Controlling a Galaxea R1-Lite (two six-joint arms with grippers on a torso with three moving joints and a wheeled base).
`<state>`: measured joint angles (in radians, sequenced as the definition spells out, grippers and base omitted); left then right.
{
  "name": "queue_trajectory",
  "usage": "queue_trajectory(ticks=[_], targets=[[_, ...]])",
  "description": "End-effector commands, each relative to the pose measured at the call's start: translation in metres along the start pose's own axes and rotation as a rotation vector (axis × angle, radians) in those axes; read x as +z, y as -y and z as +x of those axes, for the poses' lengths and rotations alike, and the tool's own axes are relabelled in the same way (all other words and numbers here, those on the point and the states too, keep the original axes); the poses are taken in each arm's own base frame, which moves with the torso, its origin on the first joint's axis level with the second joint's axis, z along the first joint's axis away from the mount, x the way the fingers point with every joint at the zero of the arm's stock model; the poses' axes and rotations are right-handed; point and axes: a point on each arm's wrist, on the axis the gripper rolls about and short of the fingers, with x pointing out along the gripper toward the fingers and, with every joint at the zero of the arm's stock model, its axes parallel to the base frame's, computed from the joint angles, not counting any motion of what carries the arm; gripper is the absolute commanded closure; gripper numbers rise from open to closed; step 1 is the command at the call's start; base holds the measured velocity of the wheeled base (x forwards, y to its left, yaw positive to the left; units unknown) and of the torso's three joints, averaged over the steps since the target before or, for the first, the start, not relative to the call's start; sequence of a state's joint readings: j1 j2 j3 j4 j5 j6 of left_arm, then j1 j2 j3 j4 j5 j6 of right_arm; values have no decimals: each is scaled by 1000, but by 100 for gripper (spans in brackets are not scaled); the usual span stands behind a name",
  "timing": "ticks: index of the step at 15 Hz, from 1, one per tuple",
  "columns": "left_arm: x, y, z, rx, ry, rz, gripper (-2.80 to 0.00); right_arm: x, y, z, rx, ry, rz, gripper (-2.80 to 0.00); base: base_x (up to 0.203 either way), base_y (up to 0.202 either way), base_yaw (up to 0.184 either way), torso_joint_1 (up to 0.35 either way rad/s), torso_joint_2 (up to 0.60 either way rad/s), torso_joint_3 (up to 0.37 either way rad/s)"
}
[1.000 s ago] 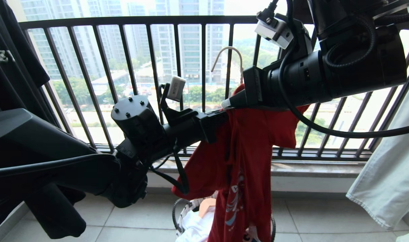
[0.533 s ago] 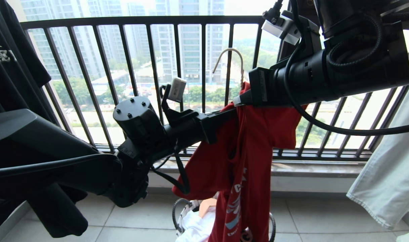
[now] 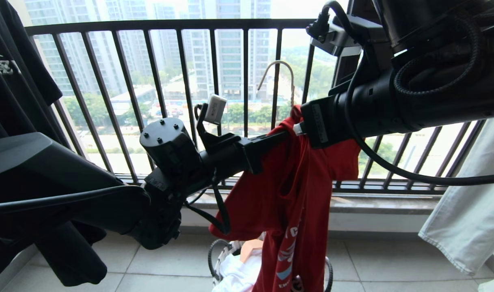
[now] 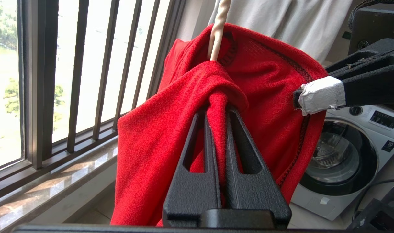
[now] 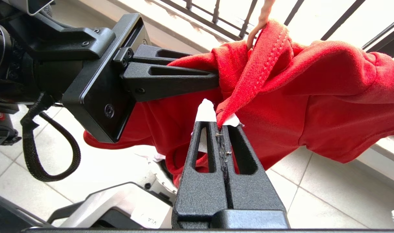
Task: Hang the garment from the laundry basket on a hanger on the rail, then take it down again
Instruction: Hang the clothes on the clothes rack
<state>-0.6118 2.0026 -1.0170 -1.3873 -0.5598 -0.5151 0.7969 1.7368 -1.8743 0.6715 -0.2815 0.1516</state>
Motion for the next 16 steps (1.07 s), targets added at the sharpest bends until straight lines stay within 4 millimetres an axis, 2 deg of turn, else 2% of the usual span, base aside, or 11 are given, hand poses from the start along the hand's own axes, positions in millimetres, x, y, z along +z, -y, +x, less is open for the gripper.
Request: queue_trajectory(ticks=[1,4,9,10,16], targets=[[1,1,0,-7,6,2,0,-3,-11,3,-21,-12,-42,0,0,0,0,0,0,0],[4,3,-1,-11,12,6,0,-8,-17,10,-115,-32,-83,0,0,0,0,0,0,0],[5,4,-1,-11,13,7,0,-8,-22,5,-160,-16,-130,0,0,0,0,0,0,0],[5,4,-1,-11,13,7,0,-8,-23,3,-155,-14,-132,-280,0,0,0,0,0,0],[7,2,-2,-6,19,12,0,-8,-29,-11,-157,17,-138,-280,0,0,0,0,0,0]])
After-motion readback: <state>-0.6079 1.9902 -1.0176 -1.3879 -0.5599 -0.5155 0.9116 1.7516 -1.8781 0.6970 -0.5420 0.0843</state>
